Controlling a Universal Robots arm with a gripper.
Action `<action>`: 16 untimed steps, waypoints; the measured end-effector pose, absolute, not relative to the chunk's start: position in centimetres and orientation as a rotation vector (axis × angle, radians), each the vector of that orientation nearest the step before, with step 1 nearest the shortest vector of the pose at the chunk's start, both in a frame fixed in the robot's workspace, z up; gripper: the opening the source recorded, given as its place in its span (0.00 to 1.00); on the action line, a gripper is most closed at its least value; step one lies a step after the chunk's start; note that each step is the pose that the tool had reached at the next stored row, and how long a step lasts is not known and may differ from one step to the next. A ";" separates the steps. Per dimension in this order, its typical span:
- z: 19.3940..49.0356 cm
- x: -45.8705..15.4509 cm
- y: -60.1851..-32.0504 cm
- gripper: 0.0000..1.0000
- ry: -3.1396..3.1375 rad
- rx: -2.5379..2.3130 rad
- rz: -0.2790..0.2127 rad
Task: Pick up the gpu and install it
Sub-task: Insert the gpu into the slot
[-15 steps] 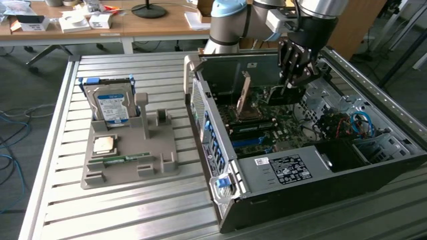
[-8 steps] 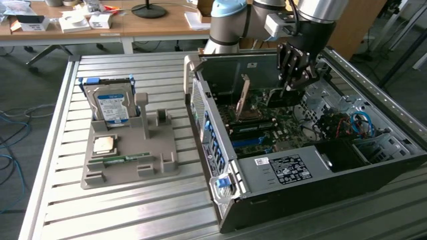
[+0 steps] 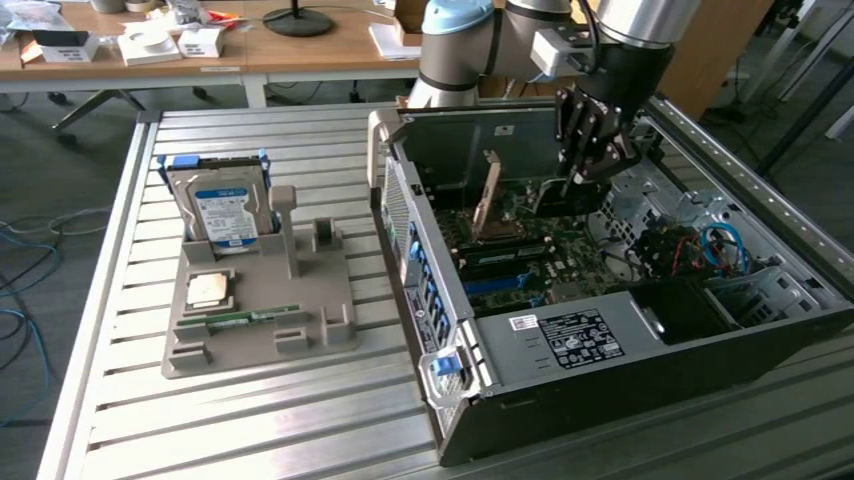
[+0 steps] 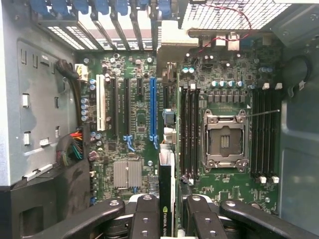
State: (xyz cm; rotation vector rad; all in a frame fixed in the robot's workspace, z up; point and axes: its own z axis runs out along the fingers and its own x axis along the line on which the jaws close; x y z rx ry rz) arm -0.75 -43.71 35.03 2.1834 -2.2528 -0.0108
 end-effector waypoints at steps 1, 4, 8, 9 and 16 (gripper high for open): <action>35.0 -0.8 -43.8 0.26 -2.253 2.183 -0.011; 35.0 -0.8 -43.9 0.26 -2.253 2.183 -0.011; 35.0 -0.7 -43.9 0.26 -2.253 2.183 -0.011; 35.0 -0.7 -43.9 0.26 -2.253 2.183 -0.011; 35.0 -0.8 -43.9 0.26 -2.253 2.183 -0.011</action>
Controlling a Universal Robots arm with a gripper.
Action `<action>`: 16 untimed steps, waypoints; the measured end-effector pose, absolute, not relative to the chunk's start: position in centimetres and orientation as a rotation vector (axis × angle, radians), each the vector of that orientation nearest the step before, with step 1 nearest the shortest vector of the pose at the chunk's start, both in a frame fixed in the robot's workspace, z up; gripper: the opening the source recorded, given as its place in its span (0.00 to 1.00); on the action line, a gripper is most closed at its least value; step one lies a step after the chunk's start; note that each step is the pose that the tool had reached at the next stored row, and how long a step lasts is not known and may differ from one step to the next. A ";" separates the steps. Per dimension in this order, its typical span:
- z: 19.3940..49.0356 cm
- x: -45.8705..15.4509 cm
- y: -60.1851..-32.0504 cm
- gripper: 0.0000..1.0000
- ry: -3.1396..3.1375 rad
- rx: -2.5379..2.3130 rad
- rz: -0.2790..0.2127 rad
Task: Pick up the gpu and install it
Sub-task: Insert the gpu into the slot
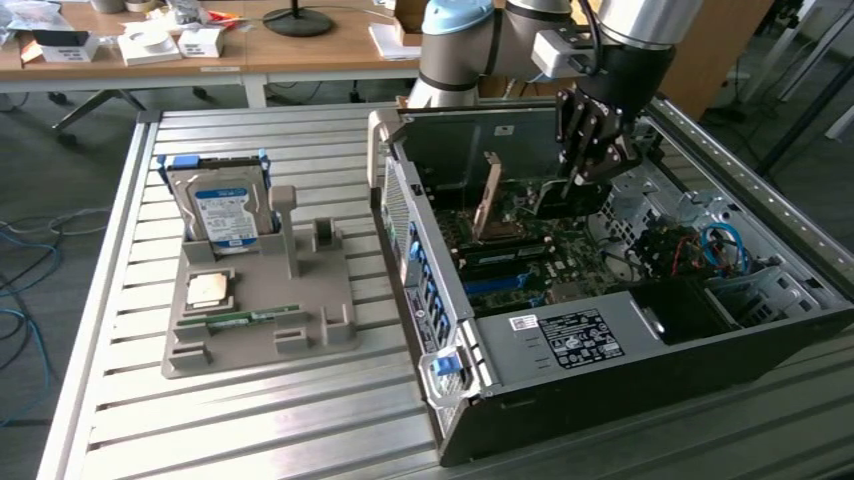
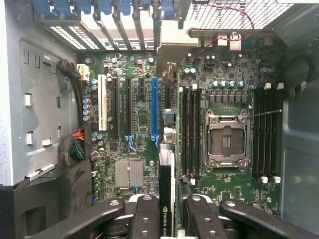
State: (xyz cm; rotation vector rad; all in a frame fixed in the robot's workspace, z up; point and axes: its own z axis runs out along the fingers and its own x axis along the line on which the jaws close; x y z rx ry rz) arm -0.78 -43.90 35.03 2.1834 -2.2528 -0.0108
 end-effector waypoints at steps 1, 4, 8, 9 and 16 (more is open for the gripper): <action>35.0 -0.8 -43.9 0.26 -2.253 2.183 -0.011; 35.0 -1.0 -43.9 0.26 -2.253 2.183 -0.011; 35.0 -1.3 -43.9 0.26 -2.253 2.183 -0.011; 35.0 -1.3 -43.9 0.26 -2.253 2.183 -0.011; 35.0 -1.8 -43.9 0.26 -2.253 2.184 -0.010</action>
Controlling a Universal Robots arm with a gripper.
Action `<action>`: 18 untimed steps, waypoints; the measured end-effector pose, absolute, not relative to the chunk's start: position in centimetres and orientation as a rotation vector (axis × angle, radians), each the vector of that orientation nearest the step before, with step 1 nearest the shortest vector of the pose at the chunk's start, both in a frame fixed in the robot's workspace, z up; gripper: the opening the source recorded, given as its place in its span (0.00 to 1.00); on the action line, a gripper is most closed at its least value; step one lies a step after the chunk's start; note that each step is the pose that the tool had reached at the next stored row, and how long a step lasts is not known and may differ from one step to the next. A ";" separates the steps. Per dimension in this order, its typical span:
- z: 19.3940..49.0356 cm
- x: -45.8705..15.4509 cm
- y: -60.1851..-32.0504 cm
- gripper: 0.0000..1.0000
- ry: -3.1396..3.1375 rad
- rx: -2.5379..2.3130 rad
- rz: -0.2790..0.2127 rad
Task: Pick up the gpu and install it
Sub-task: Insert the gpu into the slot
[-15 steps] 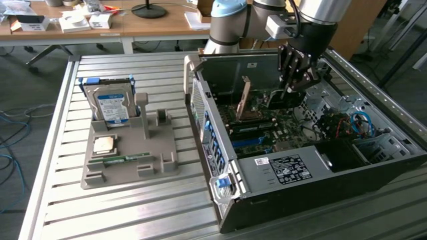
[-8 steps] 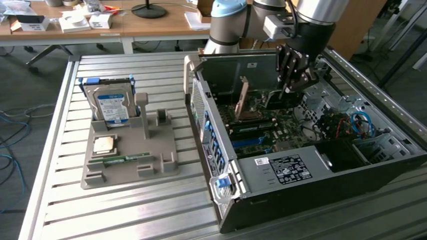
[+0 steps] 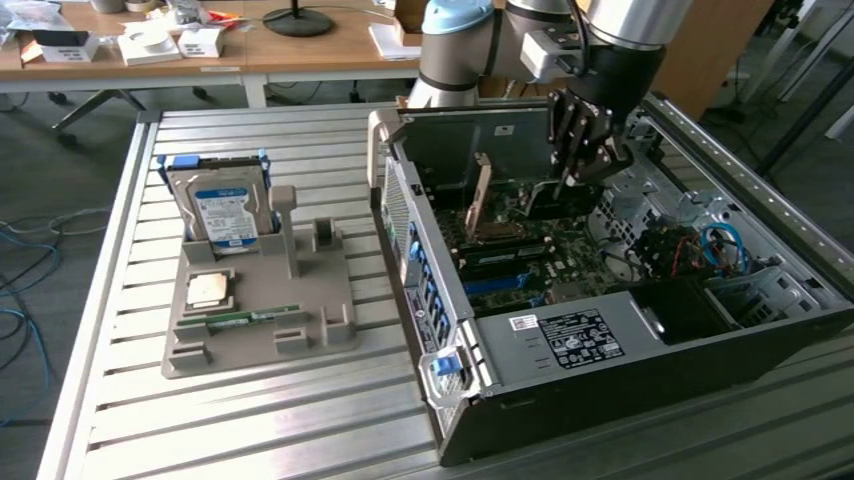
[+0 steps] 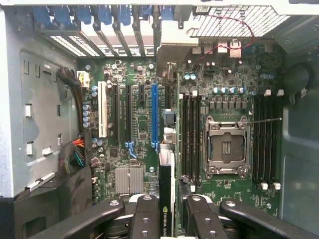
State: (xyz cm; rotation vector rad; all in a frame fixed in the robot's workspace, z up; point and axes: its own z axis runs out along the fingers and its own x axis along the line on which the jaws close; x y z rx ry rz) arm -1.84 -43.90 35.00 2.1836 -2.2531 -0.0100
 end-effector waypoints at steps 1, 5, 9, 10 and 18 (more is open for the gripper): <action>35.0 -1.9 -43.9 0.26 -2.253 2.184 -0.010; 35.0 -1.9 -43.9 0.26 -2.253 2.184 -0.010; 34.8 -1.9 -43.9 0.26 -2.253 2.183 -0.010; 34.6 -1.9 -43.9 0.26 -2.253 2.184 -0.010; 33.3 -2.0 -43.9 0.26 -2.253 2.184 -0.010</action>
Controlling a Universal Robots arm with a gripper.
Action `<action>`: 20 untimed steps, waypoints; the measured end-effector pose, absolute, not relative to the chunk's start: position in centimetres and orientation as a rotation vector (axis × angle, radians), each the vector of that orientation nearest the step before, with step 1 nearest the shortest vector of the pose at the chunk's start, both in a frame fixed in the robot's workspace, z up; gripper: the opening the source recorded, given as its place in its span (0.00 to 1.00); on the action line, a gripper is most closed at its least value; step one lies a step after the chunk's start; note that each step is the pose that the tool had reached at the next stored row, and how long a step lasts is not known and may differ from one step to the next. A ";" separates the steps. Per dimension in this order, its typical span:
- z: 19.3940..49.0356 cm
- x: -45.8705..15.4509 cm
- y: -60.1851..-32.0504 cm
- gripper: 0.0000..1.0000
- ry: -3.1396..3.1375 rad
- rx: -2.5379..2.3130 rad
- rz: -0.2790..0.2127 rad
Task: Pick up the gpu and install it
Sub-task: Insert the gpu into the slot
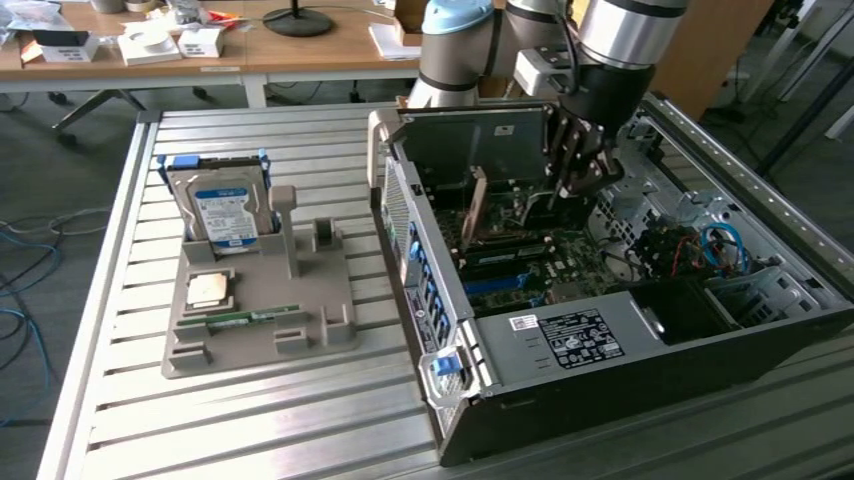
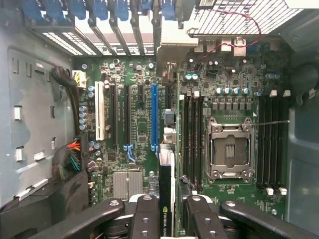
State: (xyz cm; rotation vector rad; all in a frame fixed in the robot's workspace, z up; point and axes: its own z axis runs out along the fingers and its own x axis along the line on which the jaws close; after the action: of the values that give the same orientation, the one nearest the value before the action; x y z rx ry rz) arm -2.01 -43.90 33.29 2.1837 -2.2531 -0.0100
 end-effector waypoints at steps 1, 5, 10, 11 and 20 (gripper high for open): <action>33.1 -2.0 -43.9 0.26 -2.253 2.184 -0.010; 32.5 -2.1 -43.9 0.26 -2.253 2.184 -0.010; 32.4 -2.1 -43.9 0.26 -2.249 2.192 -0.005; 32.4 -2.1 -43.9 0.26 -2.247 2.196 -0.004; 32.4 -2.1 -44.1 0.26 -2.237 2.207 -0.004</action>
State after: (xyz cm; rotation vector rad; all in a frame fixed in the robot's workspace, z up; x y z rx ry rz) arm -2.09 -44.11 32.36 2.2066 -2.2367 -0.0038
